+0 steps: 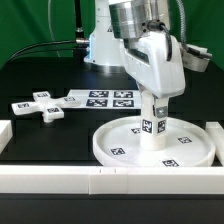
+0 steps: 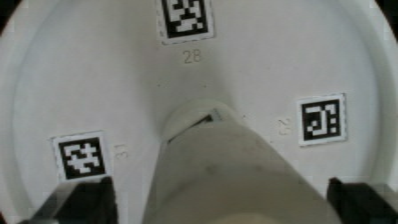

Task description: Assemble round table

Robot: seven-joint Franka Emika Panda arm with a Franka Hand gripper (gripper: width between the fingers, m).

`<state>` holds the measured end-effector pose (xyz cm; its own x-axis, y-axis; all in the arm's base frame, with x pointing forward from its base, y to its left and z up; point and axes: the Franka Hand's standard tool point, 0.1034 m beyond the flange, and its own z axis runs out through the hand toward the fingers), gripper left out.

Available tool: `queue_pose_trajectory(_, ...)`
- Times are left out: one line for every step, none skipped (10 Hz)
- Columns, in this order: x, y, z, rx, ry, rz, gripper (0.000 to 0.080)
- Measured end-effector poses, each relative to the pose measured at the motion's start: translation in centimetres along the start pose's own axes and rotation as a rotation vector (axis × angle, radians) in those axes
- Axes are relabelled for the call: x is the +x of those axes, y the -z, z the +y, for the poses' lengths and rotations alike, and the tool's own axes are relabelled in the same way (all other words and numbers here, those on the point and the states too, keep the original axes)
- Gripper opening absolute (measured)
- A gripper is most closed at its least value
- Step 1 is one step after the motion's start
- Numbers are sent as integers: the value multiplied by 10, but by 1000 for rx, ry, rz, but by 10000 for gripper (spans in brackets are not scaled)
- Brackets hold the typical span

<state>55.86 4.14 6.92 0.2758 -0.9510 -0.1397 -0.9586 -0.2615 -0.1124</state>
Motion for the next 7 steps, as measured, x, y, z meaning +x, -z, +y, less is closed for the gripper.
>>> queue_pose_trajectory(-1,1,-1,3,85,-1,630)
queue_pose_trajectory(0,0,-1,3,142,-1,644)
queue_pose_trajectory(0,0,-1,2,246,-1,644)
queue_pose_trajectory(0,-1,-1,2,316,-1,649)
queue_pose_trajectory(0,-1,-1,2,394,-1,649)
queue_pose_trajectory(1,0,-2,-10,548,6,649)
queue_pose_trajectory(2,1,-4,-12,643,13,649)
